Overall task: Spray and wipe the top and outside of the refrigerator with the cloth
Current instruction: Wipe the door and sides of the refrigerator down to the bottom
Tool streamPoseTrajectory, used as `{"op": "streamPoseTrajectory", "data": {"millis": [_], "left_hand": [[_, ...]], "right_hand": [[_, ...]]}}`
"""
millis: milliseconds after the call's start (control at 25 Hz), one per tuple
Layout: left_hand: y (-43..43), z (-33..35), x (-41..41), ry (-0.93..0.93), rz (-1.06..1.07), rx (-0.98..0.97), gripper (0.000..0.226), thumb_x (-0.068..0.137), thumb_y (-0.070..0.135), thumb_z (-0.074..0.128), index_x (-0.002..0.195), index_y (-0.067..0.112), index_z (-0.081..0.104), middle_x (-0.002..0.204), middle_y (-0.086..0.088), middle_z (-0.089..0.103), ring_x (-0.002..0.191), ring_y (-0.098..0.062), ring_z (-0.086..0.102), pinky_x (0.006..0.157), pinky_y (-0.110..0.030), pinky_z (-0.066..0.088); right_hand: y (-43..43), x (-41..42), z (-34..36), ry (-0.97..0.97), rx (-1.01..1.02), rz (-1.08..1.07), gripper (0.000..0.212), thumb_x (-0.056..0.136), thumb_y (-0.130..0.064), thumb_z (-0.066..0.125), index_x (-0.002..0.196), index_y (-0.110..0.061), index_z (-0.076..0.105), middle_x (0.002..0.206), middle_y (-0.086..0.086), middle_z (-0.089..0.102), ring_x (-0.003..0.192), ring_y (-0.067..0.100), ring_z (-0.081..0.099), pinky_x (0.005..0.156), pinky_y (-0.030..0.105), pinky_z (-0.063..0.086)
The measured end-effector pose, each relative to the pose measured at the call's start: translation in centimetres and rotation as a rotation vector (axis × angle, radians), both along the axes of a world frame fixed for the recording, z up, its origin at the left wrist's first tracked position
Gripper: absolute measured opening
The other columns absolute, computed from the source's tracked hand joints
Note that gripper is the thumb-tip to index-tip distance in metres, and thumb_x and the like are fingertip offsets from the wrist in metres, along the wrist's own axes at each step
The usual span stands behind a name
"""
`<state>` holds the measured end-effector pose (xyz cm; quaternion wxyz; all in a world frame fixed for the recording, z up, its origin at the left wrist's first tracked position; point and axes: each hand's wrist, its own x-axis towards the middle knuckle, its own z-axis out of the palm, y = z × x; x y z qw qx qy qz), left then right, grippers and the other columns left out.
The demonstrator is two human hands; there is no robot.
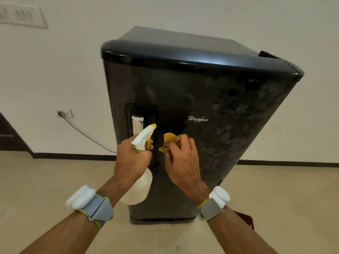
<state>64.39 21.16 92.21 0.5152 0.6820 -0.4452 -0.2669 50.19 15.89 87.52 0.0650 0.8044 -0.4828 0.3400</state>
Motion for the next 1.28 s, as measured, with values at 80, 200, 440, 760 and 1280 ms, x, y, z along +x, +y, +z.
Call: {"op": "streamPoseTrajectory", "data": {"millis": [80, 200, 440, 760, 1280], "left_hand": [[-0.1, -0.5, -1.3, -0.019, -0.049, 0.010, 0.030, 0.077, -0.007, 0.068, 0.101, 0.010, 0.072, 0.089, -0.005, 0.072, 0.084, -0.017, 0.068, 0.079, -0.037, 0.058], [-0.2, -1.5, -3.4, -0.101, -0.143, 0.008, 0.022, 0.077, -0.006, 0.068, 0.076, 0.016, 0.068, 0.069, -0.005, 0.066, 0.065, -0.021, 0.064, 0.059, -0.037, 0.057], [-1.6, -2.1, -7.4, -0.104, -0.310, 0.029, 0.031, 0.074, -0.010, 0.064, 0.085, 0.018, 0.071, 0.078, 0.004, 0.071, 0.077, -0.012, 0.068, 0.061, -0.031, 0.058], [-3.2, -1.5, -11.1, -0.179, -0.346, 0.004, 0.024, 0.076, -0.008, 0.064, 0.072, 0.016, 0.066, 0.061, 0.000, 0.063, 0.055, -0.014, 0.061, 0.048, -0.018, 0.047], [-3.9, -1.7, -12.0, -0.042, -0.127, -0.059, 0.034, 0.061, 0.013, 0.063, 0.091, 0.028, 0.068, 0.083, 0.008, 0.070, 0.082, -0.004, 0.066, 0.068, -0.026, 0.051]], "right_hand": [[0.8, -1.4, -0.7, -0.090, 0.022, -0.065, 0.025, 0.091, -0.030, 0.047, 0.104, -0.019, 0.065, 0.102, 0.002, 0.048, 0.090, 0.016, 0.044, 0.070, 0.033, 0.046], [1.5, -4.6, -1.6, -0.235, 0.035, -0.187, 0.021, 0.091, -0.024, 0.054, 0.107, -0.021, 0.066, 0.102, 0.000, 0.048, 0.090, 0.013, 0.045, 0.070, 0.033, 0.049], [1.2, -10.4, -2.5, -0.326, 0.043, -0.339, 0.024, 0.090, -0.020, 0.062, 0.114, -0.023, 0.064, 0.104, 0.000, 0.048, 0.091, 0.014, 0.047, 0.071, 0.033, 0.052], [-2.9, -15.4, 0.1, -0.570, -0.055, -0.339, 0.028, 0.097, -0.014, 0.057, 0.125, -0.015, 0.055, 0.112, 0.003, 0.045, 0.087, 0.015, 0.054, 0.067, 0.030, 0.053], [-9.9, -10.9, 3.9, -0.153, -0.322, 0.021, 0.031, 0.097, -0.020, 0.054, 0.128, -0.016, 0.057, 0.120, 0.013, 0.051, 0.097, 0.025, 0.051, 0.079, 0.034, 0.047]]}}
